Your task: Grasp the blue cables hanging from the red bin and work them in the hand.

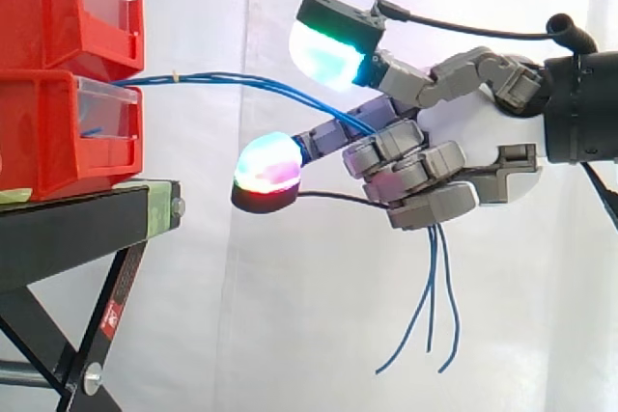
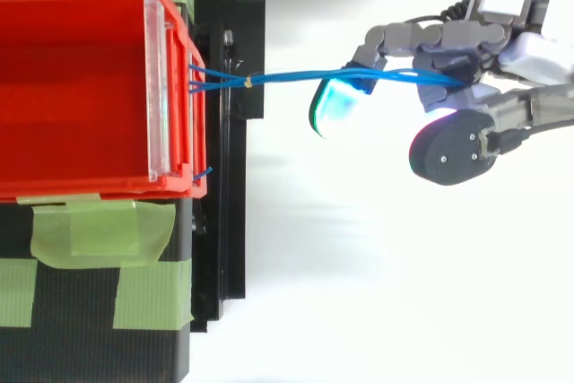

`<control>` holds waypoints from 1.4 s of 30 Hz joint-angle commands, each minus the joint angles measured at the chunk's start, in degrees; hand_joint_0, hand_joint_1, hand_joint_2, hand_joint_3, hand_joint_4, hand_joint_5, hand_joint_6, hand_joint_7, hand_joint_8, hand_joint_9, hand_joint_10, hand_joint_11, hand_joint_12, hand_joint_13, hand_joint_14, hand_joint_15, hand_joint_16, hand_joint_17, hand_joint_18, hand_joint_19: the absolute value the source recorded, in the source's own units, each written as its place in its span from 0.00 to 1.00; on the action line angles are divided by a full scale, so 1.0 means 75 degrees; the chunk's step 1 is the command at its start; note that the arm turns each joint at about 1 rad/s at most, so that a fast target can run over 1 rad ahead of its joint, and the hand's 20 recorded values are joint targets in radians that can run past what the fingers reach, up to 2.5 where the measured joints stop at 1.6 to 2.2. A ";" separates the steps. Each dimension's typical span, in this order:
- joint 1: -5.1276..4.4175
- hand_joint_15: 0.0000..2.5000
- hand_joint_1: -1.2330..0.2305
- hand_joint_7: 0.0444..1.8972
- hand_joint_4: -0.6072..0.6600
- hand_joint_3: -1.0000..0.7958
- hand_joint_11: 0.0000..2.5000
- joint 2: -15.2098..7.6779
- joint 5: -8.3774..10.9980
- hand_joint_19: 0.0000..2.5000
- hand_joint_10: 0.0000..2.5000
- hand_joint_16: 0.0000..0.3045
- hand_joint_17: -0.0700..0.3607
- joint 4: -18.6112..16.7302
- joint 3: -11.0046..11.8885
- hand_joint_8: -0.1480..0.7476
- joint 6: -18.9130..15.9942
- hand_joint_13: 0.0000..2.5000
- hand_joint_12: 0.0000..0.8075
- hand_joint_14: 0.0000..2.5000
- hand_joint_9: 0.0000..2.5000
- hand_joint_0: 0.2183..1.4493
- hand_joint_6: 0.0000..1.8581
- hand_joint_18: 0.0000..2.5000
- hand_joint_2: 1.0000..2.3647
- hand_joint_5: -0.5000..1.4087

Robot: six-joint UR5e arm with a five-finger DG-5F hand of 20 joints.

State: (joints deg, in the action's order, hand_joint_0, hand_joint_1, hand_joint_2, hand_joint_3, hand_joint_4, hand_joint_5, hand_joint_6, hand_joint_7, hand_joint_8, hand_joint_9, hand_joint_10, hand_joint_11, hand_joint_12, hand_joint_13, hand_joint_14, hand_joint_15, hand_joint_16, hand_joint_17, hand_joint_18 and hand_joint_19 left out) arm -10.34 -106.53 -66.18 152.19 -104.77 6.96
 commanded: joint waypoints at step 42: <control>-0.0462 0.55 0.43 0.65 0.72 0.06 1.00 -0.0679 0.1312 0.68 1.00 0.16 0.41 -0.0030 0.0856 0.64 0.0350 0.33 0.54 1.00 0.16 0.51 0.15 0.59 0.00 0.41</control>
State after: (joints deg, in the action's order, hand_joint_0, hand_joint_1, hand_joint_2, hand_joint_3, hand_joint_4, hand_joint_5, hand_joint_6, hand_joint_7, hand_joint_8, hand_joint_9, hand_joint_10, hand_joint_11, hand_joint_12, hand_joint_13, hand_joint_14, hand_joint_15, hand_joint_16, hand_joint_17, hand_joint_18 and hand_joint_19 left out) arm -13.96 -111.50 -56.35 150.71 -99.50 10.49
